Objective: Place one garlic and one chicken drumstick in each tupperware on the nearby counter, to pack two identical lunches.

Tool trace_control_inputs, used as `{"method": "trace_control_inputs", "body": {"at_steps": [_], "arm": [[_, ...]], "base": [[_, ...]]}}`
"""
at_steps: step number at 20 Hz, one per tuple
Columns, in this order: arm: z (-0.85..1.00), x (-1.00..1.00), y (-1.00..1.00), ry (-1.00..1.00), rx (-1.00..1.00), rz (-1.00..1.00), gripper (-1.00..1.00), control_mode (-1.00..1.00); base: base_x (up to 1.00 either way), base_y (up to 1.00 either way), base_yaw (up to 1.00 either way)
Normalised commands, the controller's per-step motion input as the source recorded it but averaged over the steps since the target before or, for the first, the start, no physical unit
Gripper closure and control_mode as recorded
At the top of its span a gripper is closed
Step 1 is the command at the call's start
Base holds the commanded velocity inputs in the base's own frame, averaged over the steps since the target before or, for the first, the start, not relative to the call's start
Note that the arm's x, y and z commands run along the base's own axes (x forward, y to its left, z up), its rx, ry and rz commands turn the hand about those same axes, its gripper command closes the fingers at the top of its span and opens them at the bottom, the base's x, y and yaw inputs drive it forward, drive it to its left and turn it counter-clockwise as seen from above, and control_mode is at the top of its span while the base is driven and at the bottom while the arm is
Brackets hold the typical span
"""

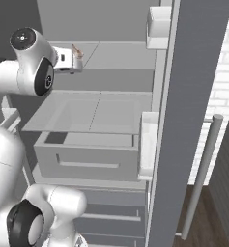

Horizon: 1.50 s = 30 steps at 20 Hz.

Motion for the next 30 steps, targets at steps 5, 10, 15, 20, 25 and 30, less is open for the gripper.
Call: {"method": "trace_control_inputs", "body": {"at_steps": [5,10,15,20,25,30], "arm": [[0.3,0.5,0.03,-0.01,0.0,0.0,-1.0,-1.0],[-0.02,0.76,0.16,0.1,0.0,0.0,-1.0,-1.0],[-0.07,0.99,0.17,0.23,0.0,0.0,-1.0,-1.0],[0.0,0.94,0.11,0.17,0.0,0.01,-1.0,-1.0],[-0.02,0.82,0.12,0.07,0.0,0.0,-1.0,-1.0],[-0.14,0.71,0.15,0.01,0.0,0.0,-1.0,-1.0]], "base": [[0.0,0.0,0.0],[0.0,0.0,0.0],[0.0,0.0,0.0],[0.0,0.0,0.0],[0.0,0.0,0.0],[0.0,0.0,0.0]]}}
